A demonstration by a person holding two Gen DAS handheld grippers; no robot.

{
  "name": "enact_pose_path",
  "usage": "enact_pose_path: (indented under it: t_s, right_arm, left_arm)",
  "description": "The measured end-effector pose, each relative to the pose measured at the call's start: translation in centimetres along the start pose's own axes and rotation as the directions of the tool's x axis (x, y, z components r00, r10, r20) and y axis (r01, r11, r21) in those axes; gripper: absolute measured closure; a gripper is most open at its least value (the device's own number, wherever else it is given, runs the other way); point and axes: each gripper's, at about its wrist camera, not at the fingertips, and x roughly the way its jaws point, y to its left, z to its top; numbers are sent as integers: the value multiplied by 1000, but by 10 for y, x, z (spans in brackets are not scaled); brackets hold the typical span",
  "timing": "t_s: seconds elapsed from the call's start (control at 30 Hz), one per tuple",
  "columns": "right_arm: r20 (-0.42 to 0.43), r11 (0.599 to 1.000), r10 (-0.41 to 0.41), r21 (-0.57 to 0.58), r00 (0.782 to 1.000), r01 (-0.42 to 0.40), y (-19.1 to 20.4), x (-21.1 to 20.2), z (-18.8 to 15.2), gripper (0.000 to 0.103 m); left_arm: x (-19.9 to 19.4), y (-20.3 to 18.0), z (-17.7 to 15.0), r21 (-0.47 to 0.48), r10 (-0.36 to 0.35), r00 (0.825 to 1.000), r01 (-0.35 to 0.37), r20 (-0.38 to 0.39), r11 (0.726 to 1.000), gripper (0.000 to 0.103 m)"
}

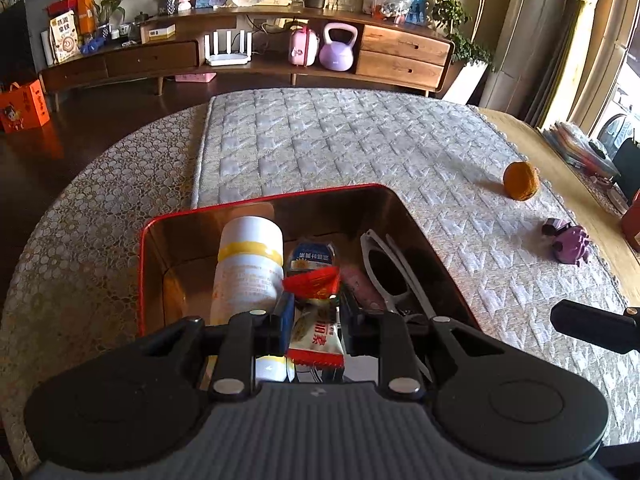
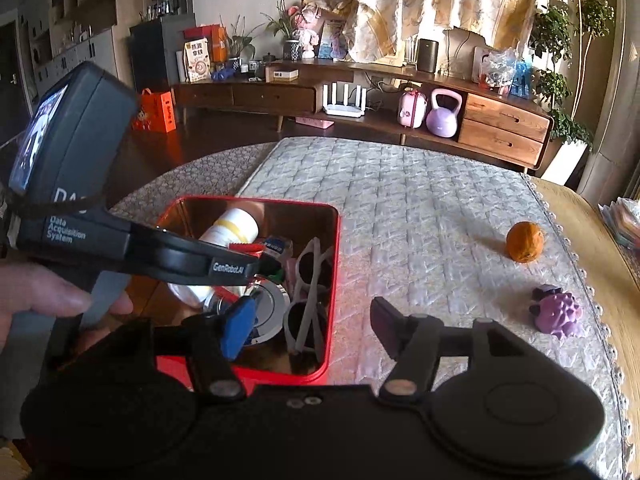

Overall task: Organize rigid objects
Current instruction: 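Carry the snack bar and sunglasses into the red box while both tools open to release, then withdraw both open tools from the red box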

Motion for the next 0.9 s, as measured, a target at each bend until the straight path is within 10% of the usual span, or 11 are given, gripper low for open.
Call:
enact_pose_path:
  t_s: [0.8, 0.9]
  right_arm:
    - [49, 992, -21, 126, 999, 15, -85, -68, -26, 14]
    - [53, 991, -23, 131, 998, 16, -96, -74, -31, 14]
  left_arm:
    - [-57, -60, -15, 48, -102, 993, 99, 56, 994, 79]
    - [-60, -73, -17, 56, -116, 991, 113, 59, 992, 60]
